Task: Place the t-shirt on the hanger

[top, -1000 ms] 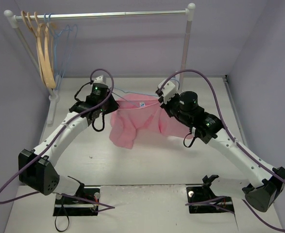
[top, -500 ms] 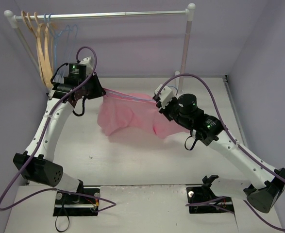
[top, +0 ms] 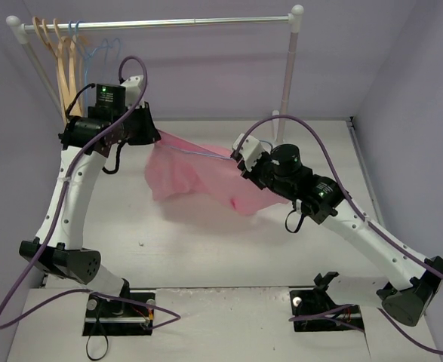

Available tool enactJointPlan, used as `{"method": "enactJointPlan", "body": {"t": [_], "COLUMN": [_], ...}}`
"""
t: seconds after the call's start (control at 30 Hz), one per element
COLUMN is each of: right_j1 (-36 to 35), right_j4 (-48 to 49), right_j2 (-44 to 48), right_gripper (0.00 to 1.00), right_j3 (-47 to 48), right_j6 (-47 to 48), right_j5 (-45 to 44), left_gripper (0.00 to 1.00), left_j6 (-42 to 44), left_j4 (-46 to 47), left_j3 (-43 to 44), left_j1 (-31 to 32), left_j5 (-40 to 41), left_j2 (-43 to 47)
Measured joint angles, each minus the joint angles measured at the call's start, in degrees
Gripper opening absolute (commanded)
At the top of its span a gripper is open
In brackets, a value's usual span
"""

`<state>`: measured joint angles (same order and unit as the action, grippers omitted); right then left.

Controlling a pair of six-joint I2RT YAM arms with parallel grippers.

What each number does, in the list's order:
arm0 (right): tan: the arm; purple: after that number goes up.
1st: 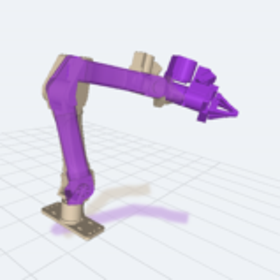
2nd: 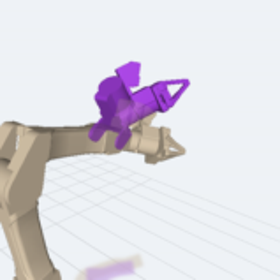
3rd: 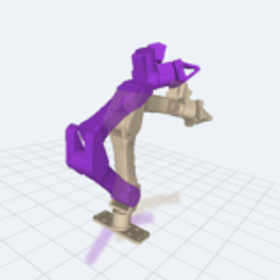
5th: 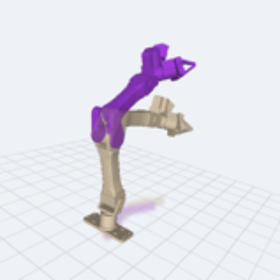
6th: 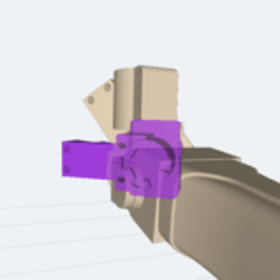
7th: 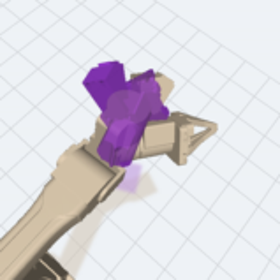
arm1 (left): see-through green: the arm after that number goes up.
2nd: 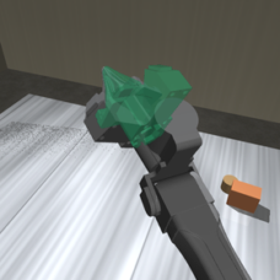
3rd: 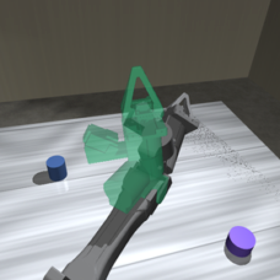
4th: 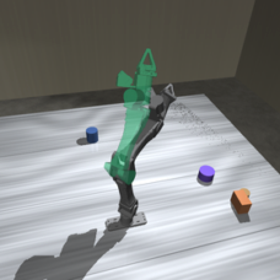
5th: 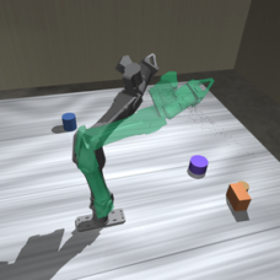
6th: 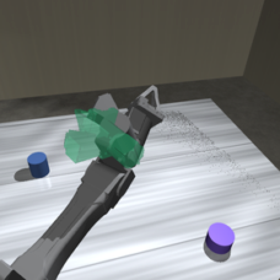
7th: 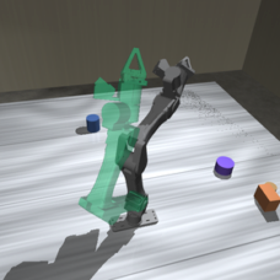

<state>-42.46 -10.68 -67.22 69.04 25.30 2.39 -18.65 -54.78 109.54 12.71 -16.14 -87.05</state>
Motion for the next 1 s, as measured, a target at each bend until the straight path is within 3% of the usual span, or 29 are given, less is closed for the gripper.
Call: {"method": "enactJointPlan", "body": {"t": [0.2, 0.67, 1.0], "right_j1": [-1.0, -2.3, -3.8], "right_j4": [-0.6, -1.2, 1.9], "right_j2": [-2.2, -4.7, -4.7], "right_gripper": [0.0, 0.0, 0.0], "right_j3": [1.8, 6.1, 5.4], "right_j6": [1.5, 5.7, 7.8], "right_j5": [-0.2, -0.4, 6.8], "left_gripper": [0.0, 0.0, 0.0], "left_j6": [3.0, 6.1, 5.7], "left_j4": [-3.5, -7.9, -9.8], "left_j3": [4.7, 5.2, 12.6], "left_j1": [2.9, 14.1, 16.8], "left_j5": [0.7, 7.7, 8.8], "left_j2": [0.0, -2.0, -6.3]}}
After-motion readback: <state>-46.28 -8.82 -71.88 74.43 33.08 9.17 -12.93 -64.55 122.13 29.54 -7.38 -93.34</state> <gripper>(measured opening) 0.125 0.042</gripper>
